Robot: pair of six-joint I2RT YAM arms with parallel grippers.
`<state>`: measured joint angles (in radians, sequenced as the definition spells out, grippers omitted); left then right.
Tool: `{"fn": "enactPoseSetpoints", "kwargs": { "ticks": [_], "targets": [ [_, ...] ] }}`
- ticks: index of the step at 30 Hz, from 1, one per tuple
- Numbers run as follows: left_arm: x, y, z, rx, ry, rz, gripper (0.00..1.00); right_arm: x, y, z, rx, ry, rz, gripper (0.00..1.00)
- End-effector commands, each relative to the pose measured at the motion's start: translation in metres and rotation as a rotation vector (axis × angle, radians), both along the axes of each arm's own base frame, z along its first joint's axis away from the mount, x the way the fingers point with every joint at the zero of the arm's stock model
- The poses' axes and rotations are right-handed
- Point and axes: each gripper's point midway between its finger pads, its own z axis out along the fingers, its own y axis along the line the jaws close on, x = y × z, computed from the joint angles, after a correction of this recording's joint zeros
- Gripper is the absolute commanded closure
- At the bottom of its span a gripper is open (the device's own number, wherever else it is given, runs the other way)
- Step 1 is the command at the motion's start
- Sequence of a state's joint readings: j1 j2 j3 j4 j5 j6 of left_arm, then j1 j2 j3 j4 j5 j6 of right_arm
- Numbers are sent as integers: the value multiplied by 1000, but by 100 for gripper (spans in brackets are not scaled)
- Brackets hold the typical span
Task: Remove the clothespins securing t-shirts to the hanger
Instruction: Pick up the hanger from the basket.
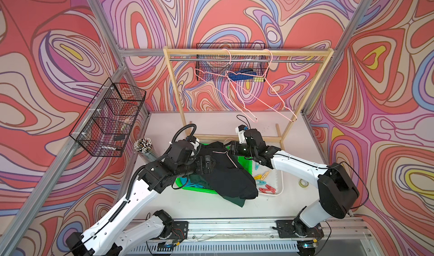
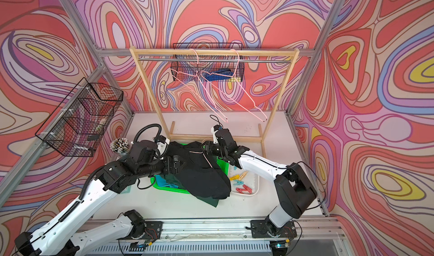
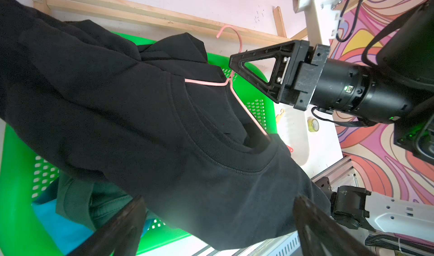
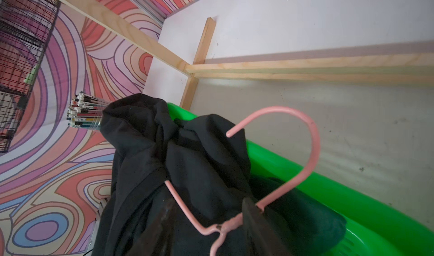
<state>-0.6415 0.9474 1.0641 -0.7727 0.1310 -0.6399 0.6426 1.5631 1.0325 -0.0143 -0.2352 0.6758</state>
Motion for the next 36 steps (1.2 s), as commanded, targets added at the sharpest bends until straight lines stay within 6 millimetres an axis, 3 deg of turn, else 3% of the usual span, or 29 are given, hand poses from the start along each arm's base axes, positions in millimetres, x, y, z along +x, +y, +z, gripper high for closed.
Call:
{"fn": "enactPoseSetpoints", "kwargs": {
  "ticks": [1, 6, 18, 31, 36],
  "targets": [
    [-1, 3, 1, -4, -13, 5, 1, 1, -9, 29, 48, -73, -38, 47],
    [1, 3, 1, 9, -21, 3, 1, -5, -17, 34, 10, -48, -55, 44],
    [0, 7, 0, 22, -24, 10, 1, -8, -16, 5, -6, 51, -64, 42],
    [-1, 7, -3, 19, -16, 16, 1, 8, 8, -11, 36, 83, -25, 43],
    [-1, 9, -3, 24, -15, 20, 1, 12, 23, -6, 79, 47, 39, 49]
  ]
}}
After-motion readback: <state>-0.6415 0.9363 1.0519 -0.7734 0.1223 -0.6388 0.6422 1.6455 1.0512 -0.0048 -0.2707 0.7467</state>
